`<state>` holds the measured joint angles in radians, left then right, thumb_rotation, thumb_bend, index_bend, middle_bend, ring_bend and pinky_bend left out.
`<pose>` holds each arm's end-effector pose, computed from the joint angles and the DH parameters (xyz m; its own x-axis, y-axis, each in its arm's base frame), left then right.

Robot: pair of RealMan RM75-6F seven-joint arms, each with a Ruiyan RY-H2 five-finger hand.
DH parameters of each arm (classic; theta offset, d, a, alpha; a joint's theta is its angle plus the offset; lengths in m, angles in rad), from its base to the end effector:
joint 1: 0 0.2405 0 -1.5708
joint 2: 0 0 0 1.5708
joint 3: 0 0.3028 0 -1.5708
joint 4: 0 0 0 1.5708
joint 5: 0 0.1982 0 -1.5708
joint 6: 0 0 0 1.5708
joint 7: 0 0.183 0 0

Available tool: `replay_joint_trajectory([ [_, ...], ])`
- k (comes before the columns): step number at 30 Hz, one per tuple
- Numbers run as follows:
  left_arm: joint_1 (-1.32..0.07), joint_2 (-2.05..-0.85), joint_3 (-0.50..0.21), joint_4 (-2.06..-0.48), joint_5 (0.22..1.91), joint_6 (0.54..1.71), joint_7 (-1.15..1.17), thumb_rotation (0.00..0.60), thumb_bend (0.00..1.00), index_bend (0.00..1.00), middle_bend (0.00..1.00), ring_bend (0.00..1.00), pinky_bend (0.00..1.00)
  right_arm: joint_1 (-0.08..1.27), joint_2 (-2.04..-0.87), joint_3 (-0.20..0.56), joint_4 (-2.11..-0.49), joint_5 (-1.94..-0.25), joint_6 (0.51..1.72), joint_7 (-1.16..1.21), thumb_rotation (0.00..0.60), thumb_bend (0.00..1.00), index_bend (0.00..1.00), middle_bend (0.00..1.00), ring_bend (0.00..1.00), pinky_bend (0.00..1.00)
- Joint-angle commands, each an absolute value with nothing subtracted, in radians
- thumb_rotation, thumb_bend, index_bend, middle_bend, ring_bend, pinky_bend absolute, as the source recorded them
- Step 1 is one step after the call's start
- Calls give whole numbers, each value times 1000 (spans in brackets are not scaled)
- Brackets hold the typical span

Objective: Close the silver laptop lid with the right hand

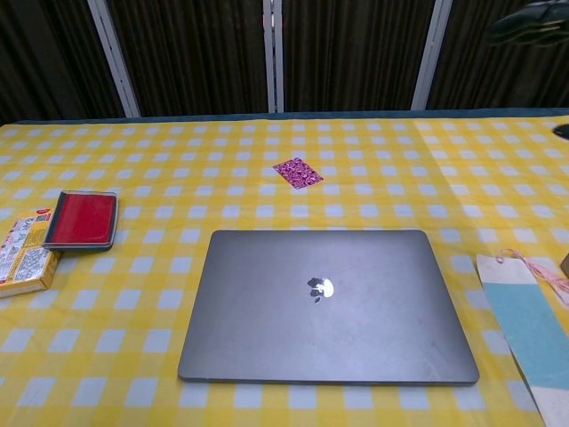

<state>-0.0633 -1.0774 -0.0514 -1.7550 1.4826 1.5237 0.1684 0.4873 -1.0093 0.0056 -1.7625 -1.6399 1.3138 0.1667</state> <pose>-0.3275 0.2136 0.2003 0.4553 -0.0192 0.8901 0.8902 0.0218 -0.4550 -0.2108 -0.3130 0.1700 0.3032 -0.1295 0.9441 -0.8510 -0.4826 0.2071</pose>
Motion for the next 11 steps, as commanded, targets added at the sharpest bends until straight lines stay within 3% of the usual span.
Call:
replay_joint_trajectory([
  [1,-63,-1075,-52,-1756,1483,1523,163,600,0,0,0,0,0,378,-1025,-7,-1646,-1613,1414,54,600,0,0,0,0,0],
  [11,-60,-1066,-47,-1759,1496,1529,143,600,0,0,0,0,0,258,-1127,-6,-1507,-1558,1516,157,600,0,0,0,0,0],
])
